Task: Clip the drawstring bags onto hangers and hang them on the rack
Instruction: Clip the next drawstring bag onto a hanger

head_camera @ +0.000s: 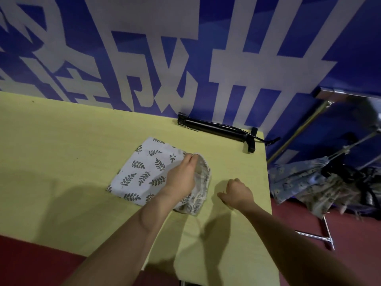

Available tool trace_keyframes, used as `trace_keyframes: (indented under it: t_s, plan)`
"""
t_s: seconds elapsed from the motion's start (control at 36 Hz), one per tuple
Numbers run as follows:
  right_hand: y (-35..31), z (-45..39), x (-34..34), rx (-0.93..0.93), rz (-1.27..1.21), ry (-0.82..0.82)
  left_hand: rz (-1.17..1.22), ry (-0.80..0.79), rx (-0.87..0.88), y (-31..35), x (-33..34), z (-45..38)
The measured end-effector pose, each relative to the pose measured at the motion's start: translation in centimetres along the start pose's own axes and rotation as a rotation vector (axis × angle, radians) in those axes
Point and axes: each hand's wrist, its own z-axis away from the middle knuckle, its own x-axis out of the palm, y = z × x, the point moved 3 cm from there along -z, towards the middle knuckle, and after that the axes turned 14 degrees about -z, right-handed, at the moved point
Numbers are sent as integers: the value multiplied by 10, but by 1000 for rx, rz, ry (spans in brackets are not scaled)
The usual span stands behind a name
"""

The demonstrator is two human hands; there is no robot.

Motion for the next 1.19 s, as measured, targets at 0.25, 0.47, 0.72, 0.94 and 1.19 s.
trace_keyframes:
  t_s: [0.25, 0.47, 0.72, 0.94, 1.19]
  plan:
    - [1, 0, 5, 10, -202, 21, 98, -44, 32, -1, 3, -6]
    - [-4, -1, 2, 43, -194, 48, 147, -125, 13, -4, -1, -5]
    - [7, 3, 15, 54, -206, 30, 173, -116, 17, -1, 4, -2]
    - [-20, 6, -7, -121, -643, 171, 207, -155, 45, -5, 6, 0]
    - [-103, -3, -20, -346, -772, 72, 273, -78, 10, -17, -29, -16]
